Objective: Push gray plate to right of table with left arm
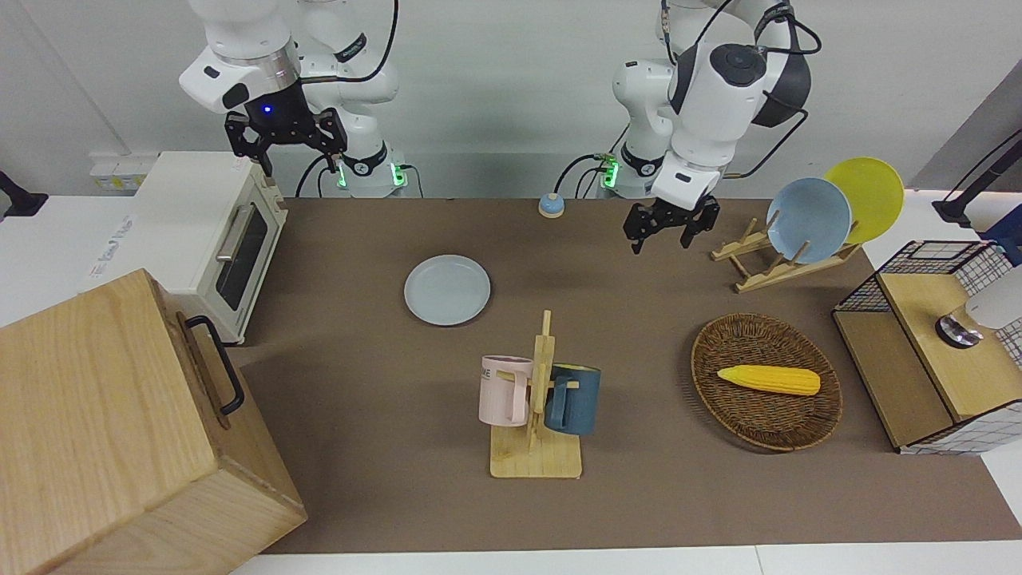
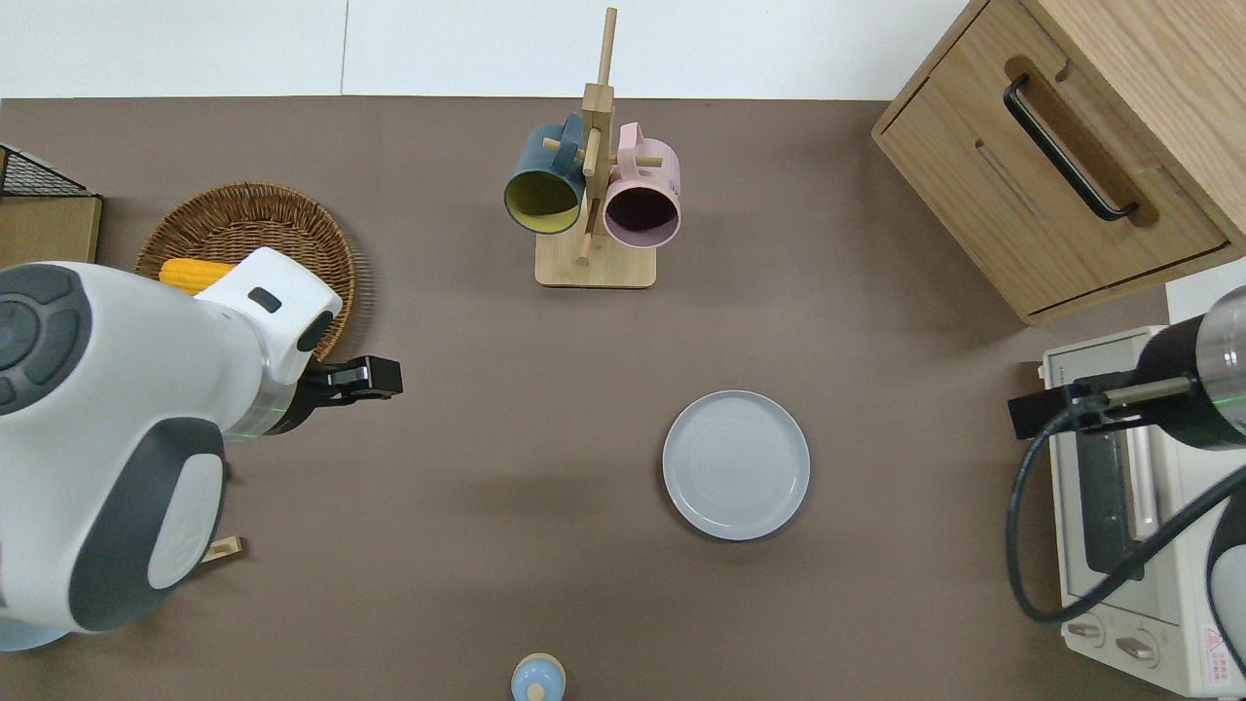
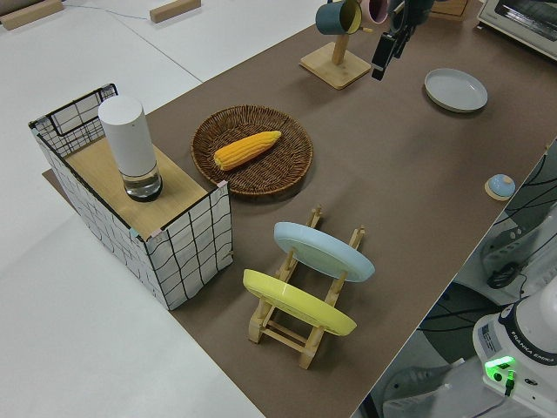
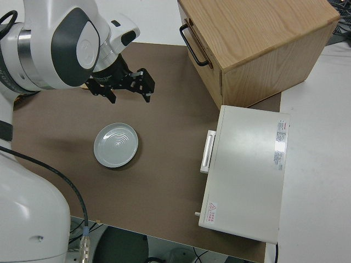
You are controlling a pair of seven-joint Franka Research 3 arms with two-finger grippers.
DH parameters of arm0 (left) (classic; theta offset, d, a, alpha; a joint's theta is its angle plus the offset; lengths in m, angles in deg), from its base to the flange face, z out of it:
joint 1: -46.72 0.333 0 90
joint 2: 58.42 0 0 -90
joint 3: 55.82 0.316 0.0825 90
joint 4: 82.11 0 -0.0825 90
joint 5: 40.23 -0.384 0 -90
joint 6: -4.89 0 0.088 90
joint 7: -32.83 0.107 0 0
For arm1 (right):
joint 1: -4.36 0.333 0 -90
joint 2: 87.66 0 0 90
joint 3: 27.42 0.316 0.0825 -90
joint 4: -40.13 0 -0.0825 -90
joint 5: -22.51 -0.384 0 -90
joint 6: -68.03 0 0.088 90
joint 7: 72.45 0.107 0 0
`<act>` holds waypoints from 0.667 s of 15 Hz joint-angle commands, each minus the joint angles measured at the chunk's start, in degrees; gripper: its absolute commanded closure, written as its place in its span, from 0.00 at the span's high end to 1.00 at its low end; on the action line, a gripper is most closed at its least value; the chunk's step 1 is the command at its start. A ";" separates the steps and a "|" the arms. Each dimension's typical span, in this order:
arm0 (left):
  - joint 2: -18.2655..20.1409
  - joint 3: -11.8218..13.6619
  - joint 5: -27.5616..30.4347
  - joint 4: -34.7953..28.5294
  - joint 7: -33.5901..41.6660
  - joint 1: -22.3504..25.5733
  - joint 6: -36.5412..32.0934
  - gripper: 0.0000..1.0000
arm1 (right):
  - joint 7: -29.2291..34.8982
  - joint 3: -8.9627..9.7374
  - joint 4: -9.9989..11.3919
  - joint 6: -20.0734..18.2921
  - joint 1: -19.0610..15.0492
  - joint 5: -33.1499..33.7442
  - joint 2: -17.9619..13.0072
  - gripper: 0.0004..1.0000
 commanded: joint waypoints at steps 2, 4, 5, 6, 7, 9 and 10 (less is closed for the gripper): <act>1.49 -0.50 -1.83 6.59 4.18 3.93 -9.23 1.00 | -0.43 0.30 0.23 -0.68 -0.46 0.03 -0.60 1.00; 1.31 -0.68 -1.74 10.37 5.33 6.39 -13.09 1.00 | -0.43 0.30 0.23 -0.68 -0.46 -0.05 -0.60 1.00; 1.31 -0.59 -1.74 11.52 5.42 6.83 -14.59 1.00 | -0.43 0.30 0.23 -0.68 -0.46 -0.05 -0.60 1.00; 1.40 -0.41 -1.74 12.05 5.42 7.10 -15.74 0.99 | -0.43 0.30 0.23 -0.68 -0.46 0.03 -0.60 1.00; 1.40 -0.06 -1.74 12.49 5.42 7.28 -16.97 1.00 | -0.43 0.30 0.23 -0.68 -0.46 0.03 -0.60 1.00; 1.40 0.90 -1.74 14.51 5.51 7.54 -20.04 1.00 | -0.43 0.30 0.23 -0.68 -0.46 -0.05 -0.60 1.00; 1.40 1.25 -1.74 15.04 5.51 7.54 -21.01 1.00 | -0.43 0.30 0.23 -0.68 -0.46 0.03 -0.60 1.00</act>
